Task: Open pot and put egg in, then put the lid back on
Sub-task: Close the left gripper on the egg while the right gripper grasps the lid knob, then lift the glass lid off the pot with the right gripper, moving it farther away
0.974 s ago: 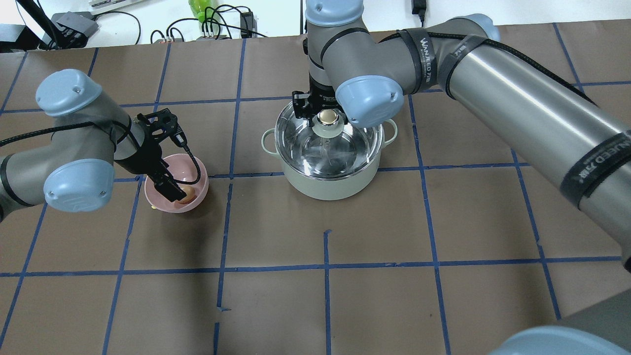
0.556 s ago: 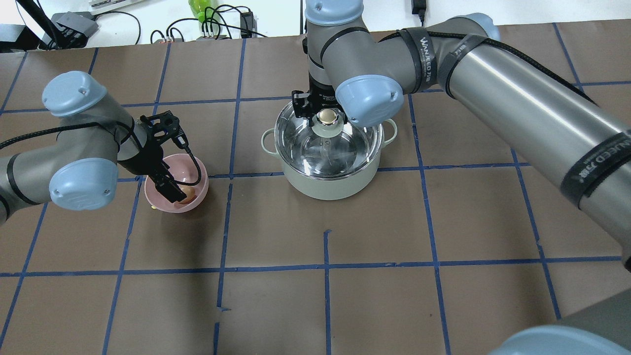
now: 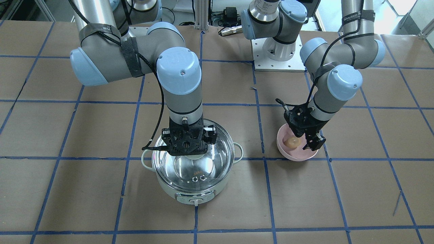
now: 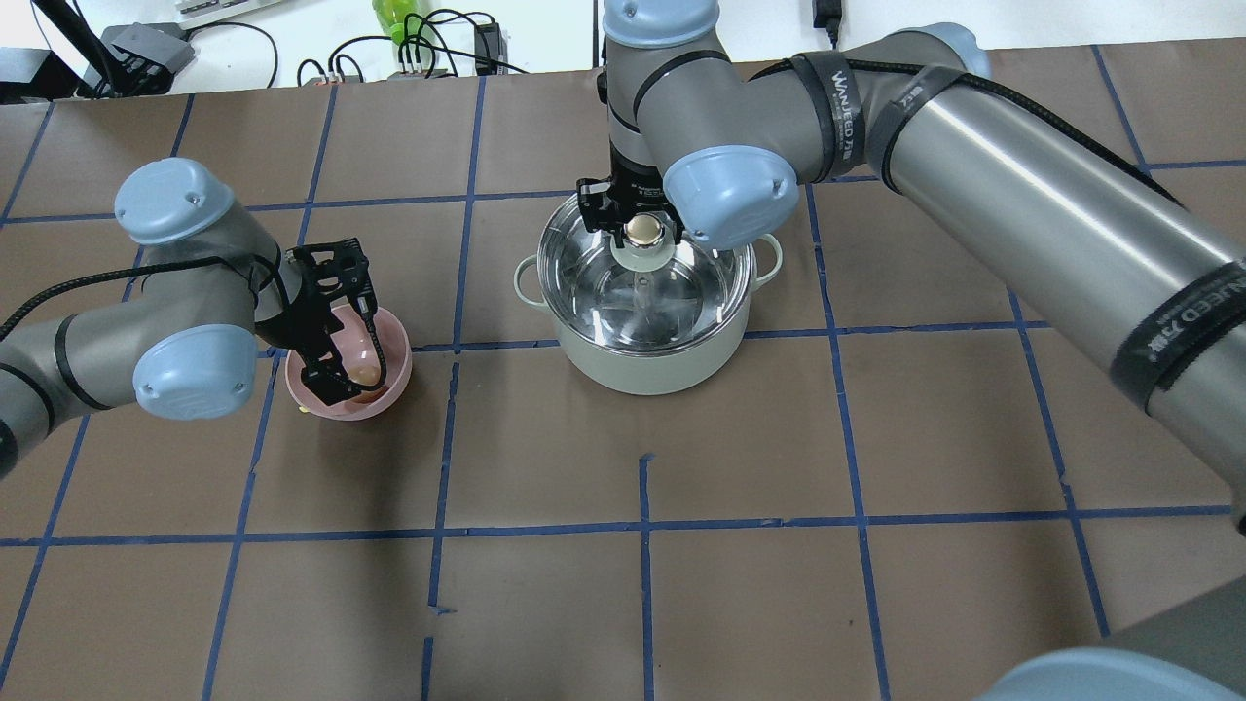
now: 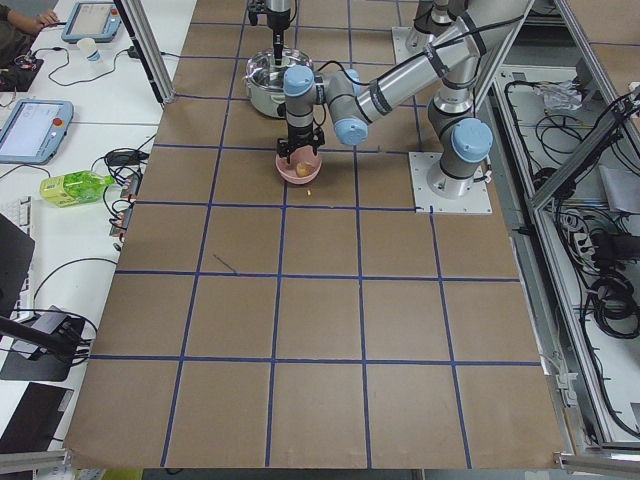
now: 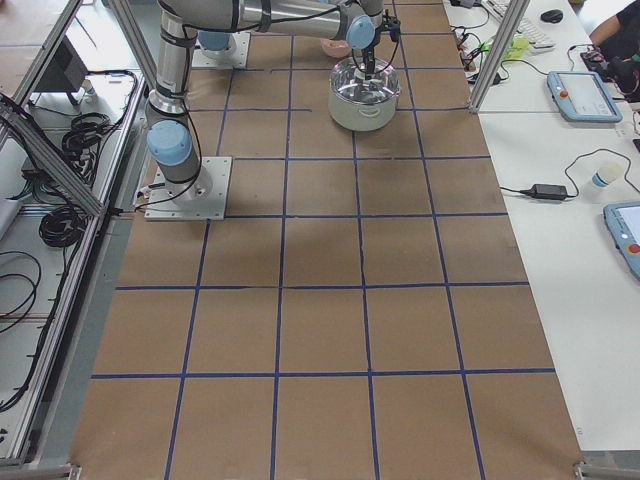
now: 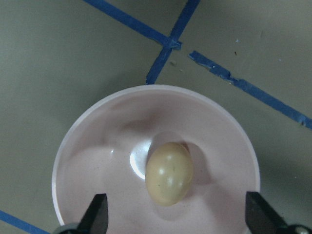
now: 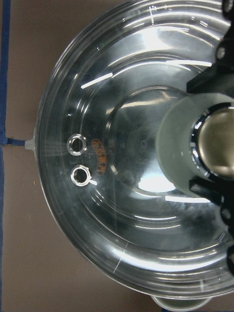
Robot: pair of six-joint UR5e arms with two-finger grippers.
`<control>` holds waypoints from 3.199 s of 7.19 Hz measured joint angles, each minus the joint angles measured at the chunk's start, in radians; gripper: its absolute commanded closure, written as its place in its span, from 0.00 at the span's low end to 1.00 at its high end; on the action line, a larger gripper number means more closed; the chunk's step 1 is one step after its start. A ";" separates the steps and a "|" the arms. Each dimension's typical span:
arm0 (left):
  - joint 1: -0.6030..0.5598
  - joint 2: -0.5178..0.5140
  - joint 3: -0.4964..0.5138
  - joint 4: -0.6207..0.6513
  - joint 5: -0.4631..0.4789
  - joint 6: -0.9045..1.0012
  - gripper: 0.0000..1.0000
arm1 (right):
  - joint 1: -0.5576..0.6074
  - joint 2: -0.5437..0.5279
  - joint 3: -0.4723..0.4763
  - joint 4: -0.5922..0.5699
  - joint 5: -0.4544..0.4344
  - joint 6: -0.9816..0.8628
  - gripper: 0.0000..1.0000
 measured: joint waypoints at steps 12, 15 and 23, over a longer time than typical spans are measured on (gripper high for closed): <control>0.003 -0.102 0.020 0.044 0.014 0.047 0.02 | -0.062 -0.182 -0.058 0.204 -0.012 -0.068 1.00; 0.003 -0.109 0.020 0.048 0.002 0.040 0.08 | -0.242 -0.362 -0.015 0.365 -0.013 -0.192 1.00; 0.003 -0.129 0.030 0.056 0.001 0.038 0.83 | -0.305 -0.438 0.047 0.411 -0.015 -0.318 1.00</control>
